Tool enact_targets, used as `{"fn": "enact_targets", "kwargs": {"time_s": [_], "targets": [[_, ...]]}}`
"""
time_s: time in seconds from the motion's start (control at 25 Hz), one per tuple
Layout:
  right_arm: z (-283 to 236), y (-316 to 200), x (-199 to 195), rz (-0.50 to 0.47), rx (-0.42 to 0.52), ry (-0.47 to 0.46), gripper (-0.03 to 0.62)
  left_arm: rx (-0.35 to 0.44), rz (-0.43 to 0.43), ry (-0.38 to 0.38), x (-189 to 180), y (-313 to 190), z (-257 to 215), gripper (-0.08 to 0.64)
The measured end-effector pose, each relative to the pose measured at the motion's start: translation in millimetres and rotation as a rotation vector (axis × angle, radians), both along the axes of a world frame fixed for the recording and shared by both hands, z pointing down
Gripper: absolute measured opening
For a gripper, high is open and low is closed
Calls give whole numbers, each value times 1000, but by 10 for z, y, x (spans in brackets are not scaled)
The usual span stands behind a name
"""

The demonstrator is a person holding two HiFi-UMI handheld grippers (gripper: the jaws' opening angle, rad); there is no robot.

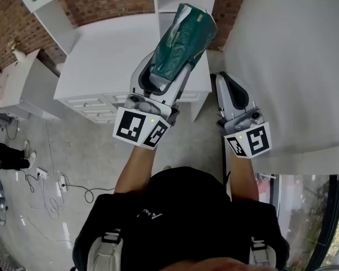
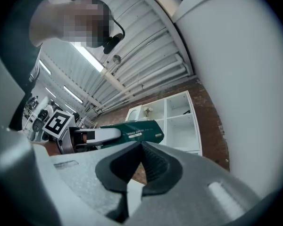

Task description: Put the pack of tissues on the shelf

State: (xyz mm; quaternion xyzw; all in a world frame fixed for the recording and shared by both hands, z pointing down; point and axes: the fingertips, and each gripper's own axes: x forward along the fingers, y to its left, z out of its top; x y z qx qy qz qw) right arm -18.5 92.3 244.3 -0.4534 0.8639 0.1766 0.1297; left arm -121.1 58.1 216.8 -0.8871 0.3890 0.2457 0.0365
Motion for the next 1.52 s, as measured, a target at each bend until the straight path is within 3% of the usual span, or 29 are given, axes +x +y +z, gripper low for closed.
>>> {"fn": "enact_targets", "kwargs": {"time_s": [0.24, 0.6, 1.12, 1.36, 1.52], "targets": [[158, -19, -194, 47, -20, 36, 2, 3, 6, 9, -161, -244, 6, 273], [192, -811, -261, 50, -6, 50, 2, 34, -31, -15, -254, -1220, -228, 273], [-18, -2645, 853, -69, 68, 35, 2, 74, -248, -97, 645, -3250, -756, 273], [-106, -3262, 1229, -117, 71, 30, 2, -8, -325, -110, 902, -4135, -969, 273], [-123, -3477, 1294, -130, 76, 29, 2, -41, -370, -169, 1046, -4588, -1114, 273]]}}
